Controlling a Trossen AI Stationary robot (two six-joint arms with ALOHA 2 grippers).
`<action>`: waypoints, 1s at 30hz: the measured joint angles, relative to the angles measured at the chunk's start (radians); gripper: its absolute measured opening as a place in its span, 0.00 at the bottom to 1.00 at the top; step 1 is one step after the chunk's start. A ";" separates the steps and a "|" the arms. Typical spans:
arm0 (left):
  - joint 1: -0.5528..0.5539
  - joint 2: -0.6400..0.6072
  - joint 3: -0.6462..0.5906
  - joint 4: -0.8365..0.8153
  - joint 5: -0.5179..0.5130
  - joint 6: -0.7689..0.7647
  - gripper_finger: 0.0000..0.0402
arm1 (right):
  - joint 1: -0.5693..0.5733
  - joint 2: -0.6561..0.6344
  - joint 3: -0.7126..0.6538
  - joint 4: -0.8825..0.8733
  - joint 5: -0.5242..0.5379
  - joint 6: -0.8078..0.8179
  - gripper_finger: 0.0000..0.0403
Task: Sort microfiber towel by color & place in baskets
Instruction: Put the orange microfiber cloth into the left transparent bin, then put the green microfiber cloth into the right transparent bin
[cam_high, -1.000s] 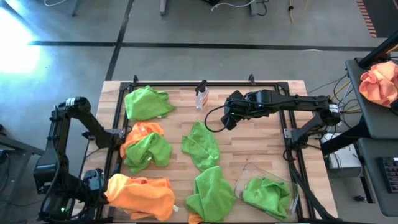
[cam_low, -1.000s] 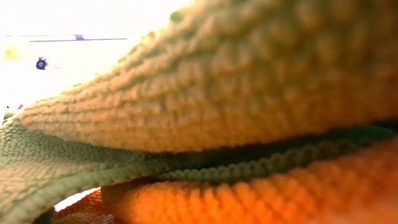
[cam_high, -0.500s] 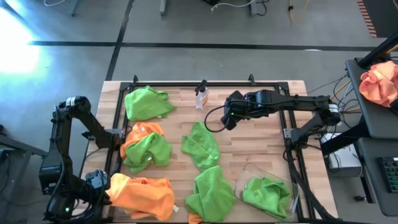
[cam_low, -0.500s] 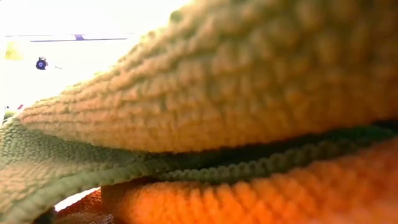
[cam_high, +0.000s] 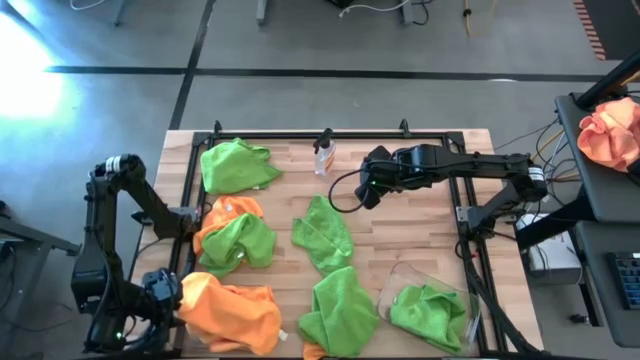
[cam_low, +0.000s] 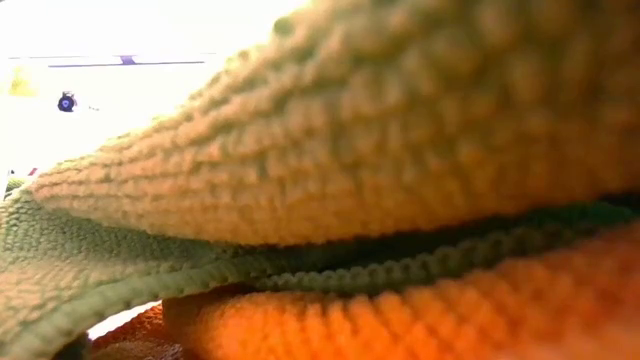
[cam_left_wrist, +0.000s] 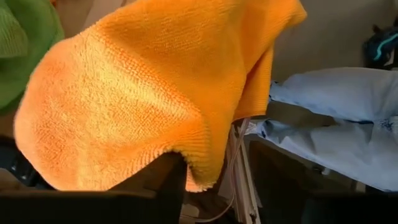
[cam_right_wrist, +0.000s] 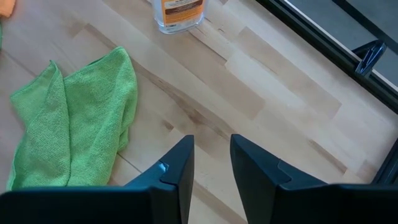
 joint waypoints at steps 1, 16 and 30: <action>0.003 -0.004 0.001 -0.002 0.000 0.013 0.41 | 0.000 0.000 0.000 0.000 0.000 0.000 0.24; 0.058 -0.017 0.170 -0.087 -0.036 0.218 0.46 | 0.000 0.000 -0.001 0.005 0.000 0.000 0.25; 0.184 0.004 0.368 -0.224 -0.324 0.917 0.46 | 0.000 0.001 -0.045 0.030 0.027 0.000 0.25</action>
